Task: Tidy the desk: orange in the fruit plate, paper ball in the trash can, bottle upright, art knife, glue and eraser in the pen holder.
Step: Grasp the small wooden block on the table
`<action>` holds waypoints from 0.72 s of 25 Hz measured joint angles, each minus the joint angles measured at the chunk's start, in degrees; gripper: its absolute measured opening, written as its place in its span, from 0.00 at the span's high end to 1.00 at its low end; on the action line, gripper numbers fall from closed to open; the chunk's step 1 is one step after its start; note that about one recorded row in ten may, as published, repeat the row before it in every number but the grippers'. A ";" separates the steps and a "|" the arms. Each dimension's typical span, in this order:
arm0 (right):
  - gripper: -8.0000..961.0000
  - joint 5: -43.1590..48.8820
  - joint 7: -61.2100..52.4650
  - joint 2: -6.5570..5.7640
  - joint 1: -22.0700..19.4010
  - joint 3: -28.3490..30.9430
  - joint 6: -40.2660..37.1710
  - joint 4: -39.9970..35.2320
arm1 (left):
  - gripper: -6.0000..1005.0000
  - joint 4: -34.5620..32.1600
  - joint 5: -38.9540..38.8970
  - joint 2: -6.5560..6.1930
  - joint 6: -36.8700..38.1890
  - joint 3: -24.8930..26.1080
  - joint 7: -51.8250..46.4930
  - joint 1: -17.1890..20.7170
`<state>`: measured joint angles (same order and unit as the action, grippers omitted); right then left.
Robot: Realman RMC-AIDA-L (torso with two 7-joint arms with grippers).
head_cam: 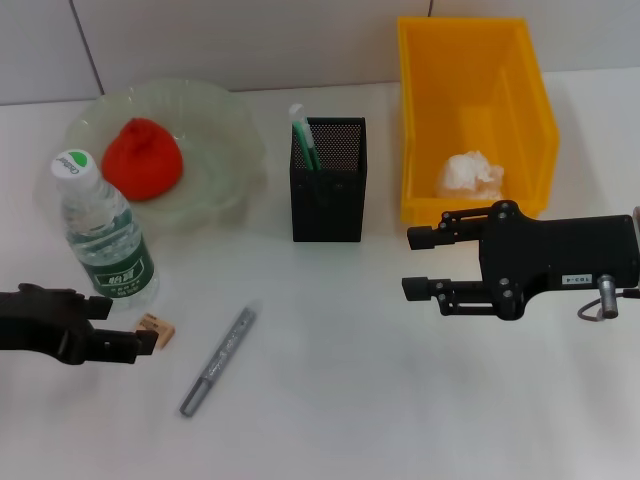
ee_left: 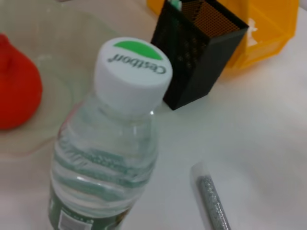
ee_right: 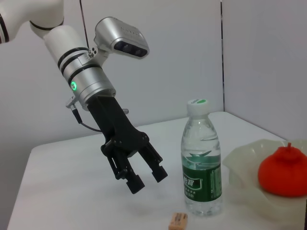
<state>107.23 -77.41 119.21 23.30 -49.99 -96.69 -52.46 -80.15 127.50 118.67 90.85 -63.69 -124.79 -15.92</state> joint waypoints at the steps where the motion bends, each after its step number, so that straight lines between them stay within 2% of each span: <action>1: 0.40 0.00 0.02 0.01 -0.02 0.07 0.02 0.00 | 0.16 -0.50 0.35 0.00 -0.80 -1.00 -3.32 0.19; 16: 0.40 -0.44 0.24 -0.03 0.21 0.61 0.48 -0.01 | 0.16 -3.93 4.79 -0.07 -5.04 -6.48 -17.15 0.02; 18: 0.40 -0.49 0.34 -0.03 0.24 0.58 0.79 -0.01 | 0.16 -5.57 6.96 -0.08 -5.60 -8.85 -20.49 -0.10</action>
<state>106.74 -77.07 119.18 23.54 -49.42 -95.90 -52.47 -85.72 134.46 118.59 85.26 -72.54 -145.28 -16.01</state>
